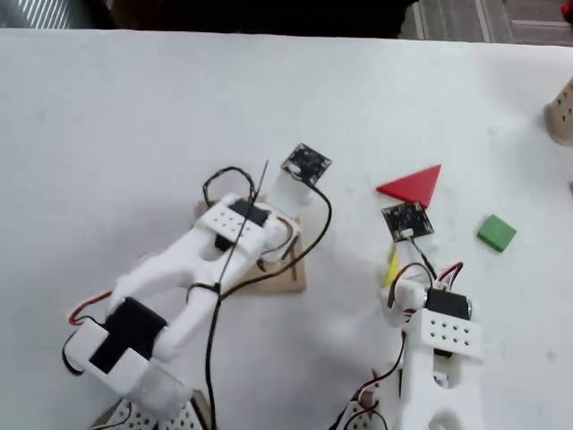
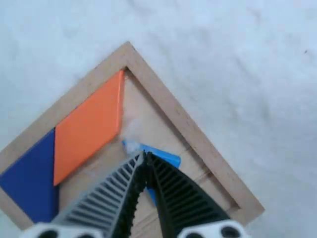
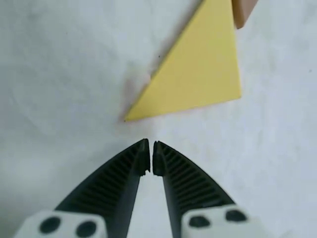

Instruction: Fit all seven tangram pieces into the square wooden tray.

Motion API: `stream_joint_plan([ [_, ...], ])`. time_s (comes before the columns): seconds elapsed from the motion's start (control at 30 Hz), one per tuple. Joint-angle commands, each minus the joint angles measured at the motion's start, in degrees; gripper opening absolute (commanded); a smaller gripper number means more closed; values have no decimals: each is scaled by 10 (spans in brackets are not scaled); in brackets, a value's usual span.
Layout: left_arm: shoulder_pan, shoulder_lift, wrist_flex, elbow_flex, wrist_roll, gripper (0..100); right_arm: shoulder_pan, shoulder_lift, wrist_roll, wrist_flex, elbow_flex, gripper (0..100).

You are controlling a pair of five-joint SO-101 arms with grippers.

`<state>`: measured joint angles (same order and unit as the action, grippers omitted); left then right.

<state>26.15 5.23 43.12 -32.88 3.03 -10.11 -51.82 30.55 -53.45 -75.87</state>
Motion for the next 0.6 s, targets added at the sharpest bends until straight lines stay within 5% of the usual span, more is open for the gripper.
stream_joint_plan([
  [0.0, 4, 0, 61, 26, 1, 24, 7, -13, 8, 11, 3, 21],
  [0.37, -69, -49, 89, 25, 31, 24, 7, -13, 8, 11, 3, 21],
  [0.57, -36, -89, 37, 28, 27, 24, 7, -13, 8, 17, 3, 21],
])
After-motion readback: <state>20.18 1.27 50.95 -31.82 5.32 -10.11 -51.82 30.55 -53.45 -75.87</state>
